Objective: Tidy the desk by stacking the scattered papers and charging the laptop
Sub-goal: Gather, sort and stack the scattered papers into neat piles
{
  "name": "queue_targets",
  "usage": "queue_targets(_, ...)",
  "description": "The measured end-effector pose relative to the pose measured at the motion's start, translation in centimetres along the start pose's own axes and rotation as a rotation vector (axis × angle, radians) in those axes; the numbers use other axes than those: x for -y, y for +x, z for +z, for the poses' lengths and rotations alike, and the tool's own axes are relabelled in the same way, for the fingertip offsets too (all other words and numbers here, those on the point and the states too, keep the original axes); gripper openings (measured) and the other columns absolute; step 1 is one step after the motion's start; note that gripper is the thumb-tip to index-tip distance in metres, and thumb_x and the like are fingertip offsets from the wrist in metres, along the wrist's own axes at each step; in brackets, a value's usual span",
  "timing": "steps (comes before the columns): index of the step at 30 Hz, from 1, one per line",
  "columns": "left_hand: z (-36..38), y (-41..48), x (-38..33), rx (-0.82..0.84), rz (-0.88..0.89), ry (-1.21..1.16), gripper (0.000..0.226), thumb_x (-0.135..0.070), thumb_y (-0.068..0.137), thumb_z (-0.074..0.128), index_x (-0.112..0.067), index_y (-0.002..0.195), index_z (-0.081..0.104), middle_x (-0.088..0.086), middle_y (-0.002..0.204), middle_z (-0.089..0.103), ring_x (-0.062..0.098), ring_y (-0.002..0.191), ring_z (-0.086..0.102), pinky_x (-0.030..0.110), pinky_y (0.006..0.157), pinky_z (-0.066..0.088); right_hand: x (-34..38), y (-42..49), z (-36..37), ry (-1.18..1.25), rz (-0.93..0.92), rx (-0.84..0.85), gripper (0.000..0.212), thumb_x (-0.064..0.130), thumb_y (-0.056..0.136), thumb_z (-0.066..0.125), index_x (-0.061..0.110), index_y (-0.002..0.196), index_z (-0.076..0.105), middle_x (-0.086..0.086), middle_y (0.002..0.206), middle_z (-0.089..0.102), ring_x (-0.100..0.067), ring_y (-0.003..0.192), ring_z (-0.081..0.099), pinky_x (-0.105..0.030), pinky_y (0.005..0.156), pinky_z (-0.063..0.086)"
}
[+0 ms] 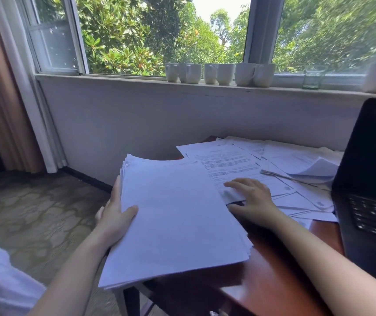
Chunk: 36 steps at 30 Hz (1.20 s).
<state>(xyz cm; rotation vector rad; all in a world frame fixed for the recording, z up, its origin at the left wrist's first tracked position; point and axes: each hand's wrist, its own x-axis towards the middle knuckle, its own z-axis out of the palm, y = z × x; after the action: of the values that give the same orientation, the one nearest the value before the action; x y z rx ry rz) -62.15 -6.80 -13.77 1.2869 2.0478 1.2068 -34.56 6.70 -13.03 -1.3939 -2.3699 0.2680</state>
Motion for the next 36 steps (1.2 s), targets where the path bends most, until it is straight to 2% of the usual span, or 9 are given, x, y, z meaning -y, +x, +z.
queue_targets(4,0.1,0.8,1.5,0.002,0.014,-0.027,0.075,-0.042,0.073,0.049,-0.037,0.145,0.032,-0.014,0.146,0.039,0.015,0.141,0.029,0.042,0.119,0.014,-1.2,0.5,-0.4,0.04,0.028,0.239,0.108,0.073,0.044,0.037,0.039,0.146,0.025,0.005,0.158,0.015,-0.015,0.147,0.005,-0.039,0.118,0.006)
queue_targets(8,0.2,1.7,2.9,-0.052,0.006,-0.13,0.073,-0.039,0.063,0.054,-0.029,0.135,0.052,-0.012,0.14,0.049,0.014,0.134,0.042,0.042,0.116,0.026,-1.2,1.3,0.4,0.019,0.037,0.146,0.066,0.049,0.083,0.059,0.037,0.143,0.034,0.006,0.155,0.027,-0.017,0.146,0.014,-0.033,0.115,0.016)
queue_targets(11,0.6,1.8,3.0,-0.1,0.002,-0.218,0.073,-0.03,0.067,0.058,-0.022,0.139,0.049,-0.01,0.139,0.05,0.014,0.13,0.047,0.041,0.113,0.034,-1.0,1.2,1.1,-0.07,0.012,0.06,0.043,0.038,0.094,0.04,0.04,0.137,0.044,0.007,0.149,0.039,-0.018,0.142,0.026,-0.031,0.108,0.026)
queue_targets(13,0.9,1.8,3.3,-0.128,0.001,-0.248,0.069,-0.025,0.072,0.061,-0.021,0.139,0.049,-0.009,0.14,0.05,0.015,0.128,0.048,0.041,0.111,0.037,-0.7,1.4,1.1,-0.069,0.066,0.007,0.052,0.042,0.088,0.022,0.036,0.13,0.053,0.001,0.136,0.054,-0.023,0.13,0.043,-0.034,0.092,0.035)
queue_targets(15,1.2,2.0,3.6,-0.156,-0.002,-0.247,0.073,-0.029,0.067,0.058,-0.022,0.139,0.049,-0.009,0.139,0.051,0.015,0.129,0.048,0.042,0.111,0.037,-0.8,1.6,0.8,-0.001,0.14,-0.154,0.049,0.044,0.09,0.021,0.019,0.099,0.062,-0.011,0.109,0.064,-0.033,0.106,0.055,-0.035,0.074,0.034)
queue_targets(19,1.4,2.3,3.8,-0.174,-0.012,-0.24,0.075,-0.032,0.065,0.055,-0.021,0.139,0.049,-0.009,0.139,0.051,0.017,0.13,0.047,0.043,0.111,0.036,-1.6,1.2,-0.3,0.274,0.213,-0.475,0.045,0.035,0.1,0.036,0.017,0.059,0.036,-0.008,0.068,0.05,-0.034,0.077,0.051,-0.035,0.065,0.03)
queue_targets(27,1.6,2.5,4.4,-0.185,-0.067,-0.264,0.083,-0.057,0.061,0.048,-0.036,0.141,0.043,-0.018,0.138,0.048,0.023,0.137,0.036,0.049,0.111,0.033,2.9,-0.1,0.4,0.138,-0.444,-0.68,0.053,0.042,0.101,0.022,0.017,0.059,0.041,0.005,0.054,0.038,-0.022,0.048,0.041,-0.024,0.046,0.026)
queue_targets(33,1.6,2.8,3.8,-0.169,-0.035,-0.198,0.082,-0.069,0.068,0.027,-0.038,0.142,0.039,-0.014,0.142,0.049,0.025,0.141,0.03,0.049,0.116,0.021,8.6,-2.5,0.4,0.102,-0.745,-0.372,0.015,0.026,0.094,0.038,0.025,0.081,0.047,0.003,0.072,0.062,-0.026,0.073,0.061,-0.028,0.05,0.045)
queue_targets(36,1.4,2.6,3.4,-0.165,-0.063,-0.207,0.096,-0.078,0.064,0.022,-0.03,0.146,0.038,-0.011,0.148,0.042,0.022,0.144,0.025,0.045,0.118,0.017,10.3,-4.4,1.7,0.072,-0.76,-0.197,0.033,0.03,0.093,0.034,0.016,0.093,0.064,0.001,0.086,0.069,-0.027,0.085,0.065,-0.037,0.056,0.052)
